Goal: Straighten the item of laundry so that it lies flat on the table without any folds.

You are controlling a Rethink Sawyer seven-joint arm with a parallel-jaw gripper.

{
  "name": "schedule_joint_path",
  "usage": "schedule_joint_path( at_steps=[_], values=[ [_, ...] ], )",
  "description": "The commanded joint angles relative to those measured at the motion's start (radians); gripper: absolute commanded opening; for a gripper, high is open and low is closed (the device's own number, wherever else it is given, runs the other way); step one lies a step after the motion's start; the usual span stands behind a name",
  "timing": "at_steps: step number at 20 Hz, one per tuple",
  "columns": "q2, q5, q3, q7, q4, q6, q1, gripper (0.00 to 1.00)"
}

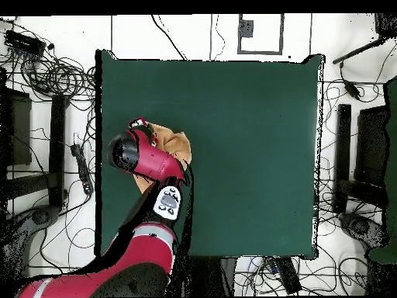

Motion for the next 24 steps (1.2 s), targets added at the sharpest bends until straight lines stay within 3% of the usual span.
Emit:
schedule_joint_path(
  at_steps=[1, 2, 3, 13, 16, 18, 21, 24],
  values=[
    [0.093, -0.11, 0.085, 0.003, 0.057, 0.137, -0.068, 0.0],
    [0.095, -0.118, 0.082, 0.014, 0.052, 0.137, -0.066, 0.0],
    [0.095, -0.13, 0.083, 0.041, 0.05, 0.139, -0.067, 1.0],
    [0.042, -0.19, 0.126, 0.033, 0.099, 0.143, -0.129, 1.0],
    [-0.018, -0.174, 0.07, 0.103, 0.151, 0.168, -0.088, 1.0],
    [-0.105, -0.132, 0.036, 0.191, 0.224, 0.226, -0.043, 1.0],
    [-0.209, -0.164, 0.038, 0.149, 0.306, 0.28, -0.071, 1.0],
    [-0.256, -0.204, -0.006, 0.102, 0.334, 0.344, -0.085, 1.0]
  ],
)
